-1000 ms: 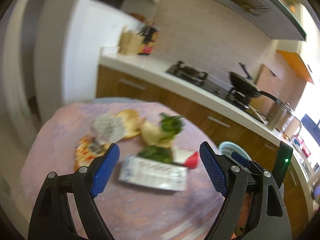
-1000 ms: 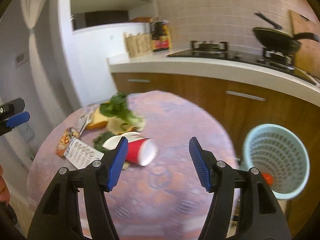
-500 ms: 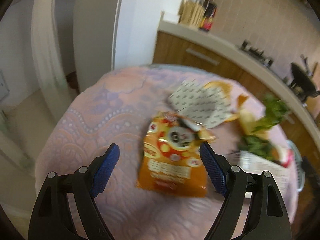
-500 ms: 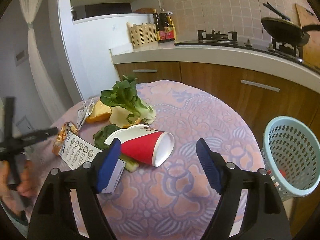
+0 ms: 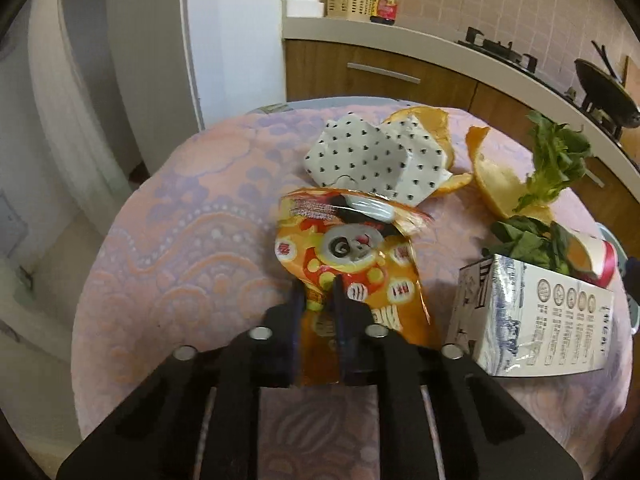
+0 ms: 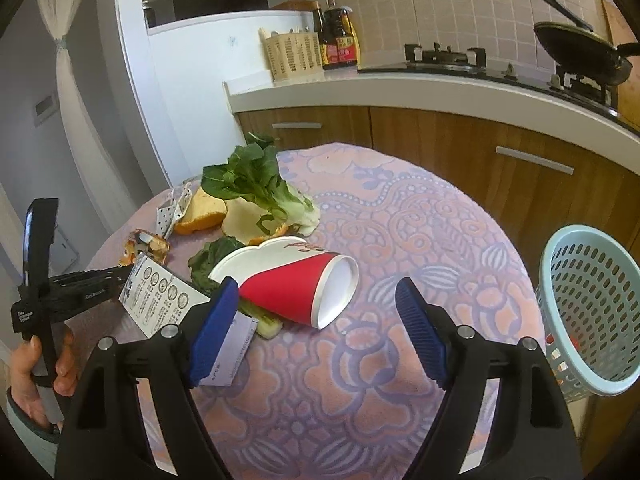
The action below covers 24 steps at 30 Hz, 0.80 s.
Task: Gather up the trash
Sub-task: 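Grasp the panda snack bag with the left tool while the right tool grasps the red-white paper cup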
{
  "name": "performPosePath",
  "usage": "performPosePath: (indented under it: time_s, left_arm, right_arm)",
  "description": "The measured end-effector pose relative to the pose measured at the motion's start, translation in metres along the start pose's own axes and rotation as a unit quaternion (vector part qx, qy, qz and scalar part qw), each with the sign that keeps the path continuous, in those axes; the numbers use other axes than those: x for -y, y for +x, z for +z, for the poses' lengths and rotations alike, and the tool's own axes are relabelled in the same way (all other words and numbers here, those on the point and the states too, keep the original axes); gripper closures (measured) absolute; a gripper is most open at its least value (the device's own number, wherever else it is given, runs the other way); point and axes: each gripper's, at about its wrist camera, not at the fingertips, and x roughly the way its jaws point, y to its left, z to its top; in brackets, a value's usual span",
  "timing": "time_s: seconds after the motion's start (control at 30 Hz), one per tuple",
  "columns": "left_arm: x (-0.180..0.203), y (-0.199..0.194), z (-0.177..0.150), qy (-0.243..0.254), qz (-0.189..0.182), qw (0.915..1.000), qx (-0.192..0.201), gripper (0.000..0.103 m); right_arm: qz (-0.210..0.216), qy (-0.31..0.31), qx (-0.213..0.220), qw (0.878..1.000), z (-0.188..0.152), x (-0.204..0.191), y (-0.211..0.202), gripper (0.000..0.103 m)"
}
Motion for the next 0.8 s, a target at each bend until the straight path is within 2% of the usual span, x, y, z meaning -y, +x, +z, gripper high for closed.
performPosePath:
  time_s: [0.23, 0.33, 0.37, 0.43, 0.57, 0.67, 0.73, 0.8]
  left_arm:
    - [0.000, -0.013, 0.000, -0.009, 0.000, 0.9992, 0.039, 0.103]
    - [-0.003, -0.018, -0.002, -0.016, -0.014, 0.9988, 0.045, 0.103]
    - [-0.004, -0.019, -0.002, -0.018, -0.019, 0.9986, 0.047, 0.103]
    - [-0.004, -0.021, -0.002, -0.018, -0.024, 0.9983, 0.051, 0.103]
    - [-0.003, -0.020, -0.001, -0.020, -0.024, 0.9982, 0.052, 0.103]
    - [-0.004, -0.019, -0.001, -0.022, -0.025, 0.9981, 0.052, 0.103]
    - [-0.005, -0.018, -0.001, -0.024, -0.026, 0.9981, 0.051, 0.103]
    - [-0.005, -0.018, -0.001, -0.024, -0.026, 0.9981, 0.051, 0.103]
  right_arm:
    - [0.020, 0.015, -0.029, 0.999, 0.009, 0.003, 0.019, 0.026]
    - [0.031, 0.003, -0.034, 0.999, 0.012, 0.000, 0.023, 0.026]
    - [0.031, -0.006, -0.039, 0.999, 0.013, 0.000, 0.026, 0.019]
    - [0.026, -0.002, -0.055, 0.998, 0.017, 0.005, 0.035, 0.014]
    - [0.063, 0.031, -0.091, 0.993, 0.025, 0.020, 0.055, 0.013]
    - [0.099, 0.051, -0.130, 0.985, 0.026, 0.025, 0.072, 0.012]
    - [0.098, 0.044, -0.130, 0.986, 0.027, 0.023, 0.073, 0.012]
    - [0.104, 0.036, -0.131, 0.985, 0.026, 0.020, 0.072, 0.018]
